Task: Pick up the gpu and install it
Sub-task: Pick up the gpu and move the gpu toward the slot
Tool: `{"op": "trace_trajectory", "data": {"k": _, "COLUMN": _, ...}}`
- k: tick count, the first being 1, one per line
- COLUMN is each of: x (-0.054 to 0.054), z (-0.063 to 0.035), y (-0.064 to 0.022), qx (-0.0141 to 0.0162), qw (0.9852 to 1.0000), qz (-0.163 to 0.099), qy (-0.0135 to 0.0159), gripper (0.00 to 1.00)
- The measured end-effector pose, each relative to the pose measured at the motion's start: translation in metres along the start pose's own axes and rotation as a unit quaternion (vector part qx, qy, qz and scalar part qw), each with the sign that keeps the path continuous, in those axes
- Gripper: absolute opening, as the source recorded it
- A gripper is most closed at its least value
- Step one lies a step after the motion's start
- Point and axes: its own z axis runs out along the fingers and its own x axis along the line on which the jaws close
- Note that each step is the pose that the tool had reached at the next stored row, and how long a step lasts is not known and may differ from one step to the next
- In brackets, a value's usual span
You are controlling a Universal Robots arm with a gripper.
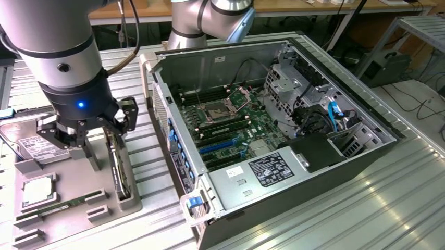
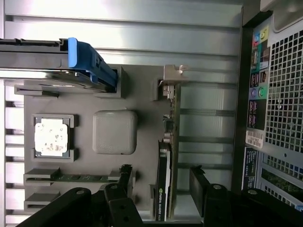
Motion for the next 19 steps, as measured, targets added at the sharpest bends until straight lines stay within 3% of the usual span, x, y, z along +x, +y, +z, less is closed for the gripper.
{"op": "trace_trajectory", "data": {"k": 5, "x": 0.000, "z": 0.0100, "y": -0.0005, "qx": 0.0000, "qw": 1.0000, "qz": 0.000, "qy": 0.0000, "gripper": 0.60}}
{"op": "trace_trajectory", "data": {"k": 8, "x": 0.001, "z": 0.0151, "y": -0.0078, "qx": 0.0000, "qw": 1.0000, "qz": 0.000, "qy": 0.0000, "gripper": 0.60}}
{"op": "trace_trajectory", "data": {"k": 19, "x": -0.005, "z": 0.0371, "y": -0.0087, "qx": 0.0000, "qw": 1.0000, "qz": 0.001, "qy": 0.0000, "gripper": 0.60}}
